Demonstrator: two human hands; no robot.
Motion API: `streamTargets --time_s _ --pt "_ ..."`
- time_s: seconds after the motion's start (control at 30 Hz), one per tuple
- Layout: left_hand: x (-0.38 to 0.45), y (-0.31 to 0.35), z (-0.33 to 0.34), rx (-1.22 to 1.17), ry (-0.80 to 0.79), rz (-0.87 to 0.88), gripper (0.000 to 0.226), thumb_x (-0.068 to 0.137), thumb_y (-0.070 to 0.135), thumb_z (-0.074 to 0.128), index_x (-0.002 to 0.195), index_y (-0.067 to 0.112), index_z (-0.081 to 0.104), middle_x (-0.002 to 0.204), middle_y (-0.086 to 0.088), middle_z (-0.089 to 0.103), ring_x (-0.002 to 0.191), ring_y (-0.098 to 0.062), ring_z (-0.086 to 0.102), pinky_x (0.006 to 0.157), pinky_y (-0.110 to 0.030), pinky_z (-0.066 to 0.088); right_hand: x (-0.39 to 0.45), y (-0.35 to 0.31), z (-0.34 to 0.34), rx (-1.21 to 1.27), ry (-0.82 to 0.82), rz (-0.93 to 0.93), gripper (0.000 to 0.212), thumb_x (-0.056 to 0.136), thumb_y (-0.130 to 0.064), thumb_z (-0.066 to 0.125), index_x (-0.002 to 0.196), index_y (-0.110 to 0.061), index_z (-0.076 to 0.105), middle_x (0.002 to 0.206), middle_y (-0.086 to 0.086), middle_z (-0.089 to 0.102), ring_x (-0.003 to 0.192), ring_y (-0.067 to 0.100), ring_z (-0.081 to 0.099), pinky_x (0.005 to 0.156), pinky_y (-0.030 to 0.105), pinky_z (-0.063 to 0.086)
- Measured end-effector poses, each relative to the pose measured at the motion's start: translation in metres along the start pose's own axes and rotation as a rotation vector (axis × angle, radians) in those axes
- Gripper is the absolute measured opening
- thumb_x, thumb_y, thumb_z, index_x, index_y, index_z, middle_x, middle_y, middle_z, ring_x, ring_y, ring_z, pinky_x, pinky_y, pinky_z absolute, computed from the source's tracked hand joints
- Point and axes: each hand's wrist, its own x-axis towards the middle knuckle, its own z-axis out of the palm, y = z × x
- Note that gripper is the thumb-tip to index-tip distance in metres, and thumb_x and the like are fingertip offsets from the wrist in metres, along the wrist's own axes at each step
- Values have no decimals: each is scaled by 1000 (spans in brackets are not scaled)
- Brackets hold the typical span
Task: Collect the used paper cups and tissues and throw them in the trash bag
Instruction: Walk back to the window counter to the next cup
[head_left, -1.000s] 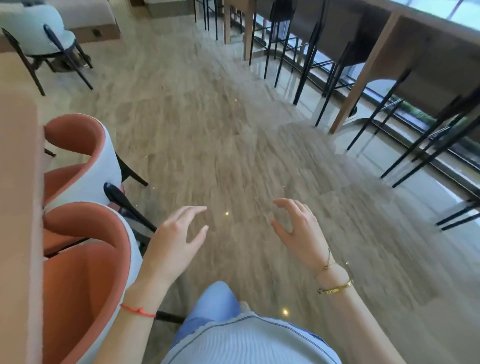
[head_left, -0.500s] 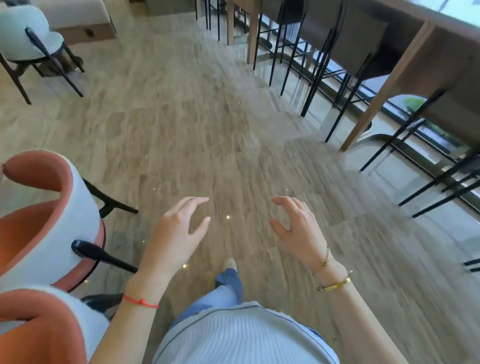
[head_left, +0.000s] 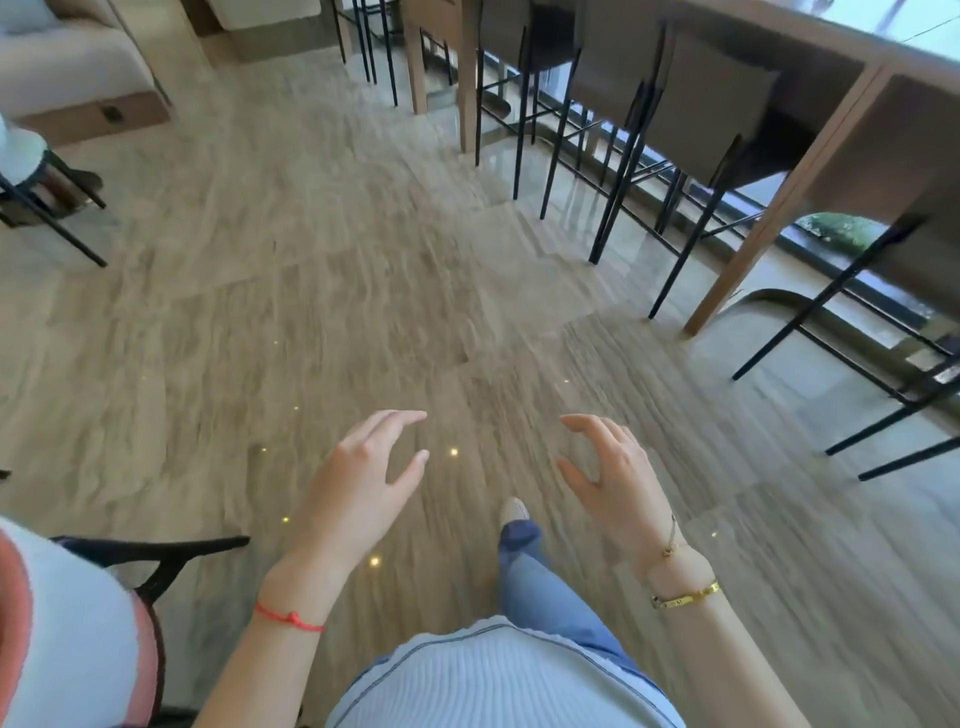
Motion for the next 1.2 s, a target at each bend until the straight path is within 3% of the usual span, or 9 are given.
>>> streamTargets --time_s 0.43,0.7,0.9,1.2 --pt "320 -1 10 -19 116 -5 33 88 26 65 121 26 61 119 13 60 109 -11 58 86 -23 44 334 34 -46 -45 7 -109 41 87 -25 64 125 -16 53 121 0 58 116 18 49 91 10 25" --pt "475 -15 6 -26 151 -62 33 86 23 67 119 25 62 119 12 61 107 -10 59 86 -17 39 513 35 -60 -65 -31 -179 42 90 -30 60 129 -19 50 126 -3 55 120 15 46 95 14 27" --pt "602 -35 12 -35 102 -13 34 89 28 63 122 27 60 121 13 59 112 -12 58 89 -34 49 625 46 -52 -47 -17 -134 40 89 -27 62 126 -16 52 122 -1 58 116 18 49 92 13 27" --pt "833 -45 7 13 -1 181 35 89 29 63 124 29 59 122 14 59 116 -9 55 92 -22 42 791 68 -66 -29 116 26 39 89 -31 61 126 -20 52 123 -5 57 119 14 47 98 20 33"
